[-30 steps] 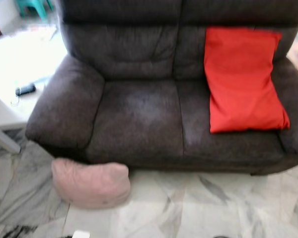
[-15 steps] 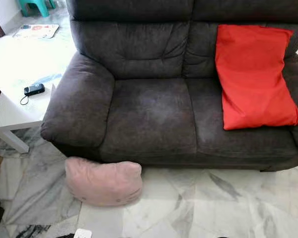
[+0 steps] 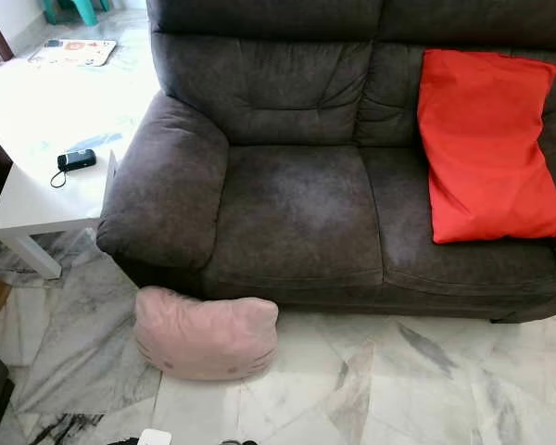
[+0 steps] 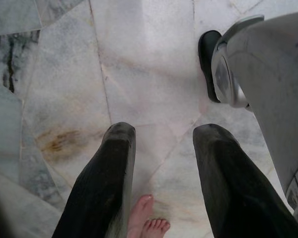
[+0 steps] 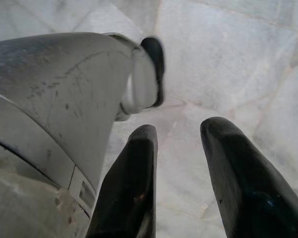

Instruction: Move the pillow to the sofa from floor

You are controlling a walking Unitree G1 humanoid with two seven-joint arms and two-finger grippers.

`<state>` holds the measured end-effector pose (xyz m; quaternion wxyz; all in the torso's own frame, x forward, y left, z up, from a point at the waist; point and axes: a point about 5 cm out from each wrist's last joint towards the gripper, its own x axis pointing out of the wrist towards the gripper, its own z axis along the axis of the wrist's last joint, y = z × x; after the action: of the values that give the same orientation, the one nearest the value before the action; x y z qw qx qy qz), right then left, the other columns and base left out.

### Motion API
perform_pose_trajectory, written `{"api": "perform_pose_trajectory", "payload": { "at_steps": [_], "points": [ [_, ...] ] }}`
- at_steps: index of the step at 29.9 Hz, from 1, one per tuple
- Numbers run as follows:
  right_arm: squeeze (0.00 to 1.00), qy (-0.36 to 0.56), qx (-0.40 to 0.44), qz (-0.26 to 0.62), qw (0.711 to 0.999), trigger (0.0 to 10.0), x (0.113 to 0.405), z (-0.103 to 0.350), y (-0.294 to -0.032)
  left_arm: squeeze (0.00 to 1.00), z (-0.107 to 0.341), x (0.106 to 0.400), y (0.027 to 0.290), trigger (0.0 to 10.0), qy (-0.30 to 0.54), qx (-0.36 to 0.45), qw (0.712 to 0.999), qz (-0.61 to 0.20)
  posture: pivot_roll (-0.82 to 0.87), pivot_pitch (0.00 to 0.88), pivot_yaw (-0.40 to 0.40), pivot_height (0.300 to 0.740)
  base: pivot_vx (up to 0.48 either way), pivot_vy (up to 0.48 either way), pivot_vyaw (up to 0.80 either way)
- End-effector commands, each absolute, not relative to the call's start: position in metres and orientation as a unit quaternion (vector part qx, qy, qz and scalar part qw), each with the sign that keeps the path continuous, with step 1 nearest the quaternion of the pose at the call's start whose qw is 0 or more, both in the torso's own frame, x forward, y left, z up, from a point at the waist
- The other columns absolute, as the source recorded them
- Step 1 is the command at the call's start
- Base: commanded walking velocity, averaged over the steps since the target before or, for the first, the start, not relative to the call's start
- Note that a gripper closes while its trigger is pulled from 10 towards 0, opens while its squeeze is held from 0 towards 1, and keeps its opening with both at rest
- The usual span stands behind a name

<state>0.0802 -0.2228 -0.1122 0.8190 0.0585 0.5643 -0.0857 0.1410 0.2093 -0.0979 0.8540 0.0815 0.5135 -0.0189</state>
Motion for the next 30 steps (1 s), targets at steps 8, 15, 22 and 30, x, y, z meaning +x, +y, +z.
{"api": "perform_pose_trajectory", "payload": {
  "at_steps": [8,15,22,30],
  "points": [
    [0.00,0.572,0.064,-0.082,0.814,10.0,0.0725,-0.1142,-0.2197,0.00,-0.1019,0.1301,0.2098,10.0,0.531,0.074,0.844,-0.016,0.04,0.165,0.006,0.740,0.000,0.305,0.16],
    [0.00,0.572,0.064,-0.080,0.814,10.0,0.0727,-0.1143,-0.2191,0.00,-0.1017,0.1302,0.2105,10.0,0.531,0.075,0.844,-0.015,0.04,0.167,0.008,0.740,0.000,0.305,0.00],
    [0.00,0.571,0.065,-0.080,0.814,10.0,0.0727,-0.1144,-0.2186,0.00,-0.1017,0.1301,0.2109,10.0,0.531,0.076,0.844,-0.016,0.04,0.167,0.009,0.740,0.000,0.303,0.00],
    [0.00,0.571,0.065,-0.079,0.814,10.0,0.0727,-0.1143,-0.2187,0.00,-0.1017,0.1302,0.2107,10.0,0.531,0.075,0.844,-0.016,0.04,0.169,0.008,0.740,0.000,0.305,0.00]
  ]
}}
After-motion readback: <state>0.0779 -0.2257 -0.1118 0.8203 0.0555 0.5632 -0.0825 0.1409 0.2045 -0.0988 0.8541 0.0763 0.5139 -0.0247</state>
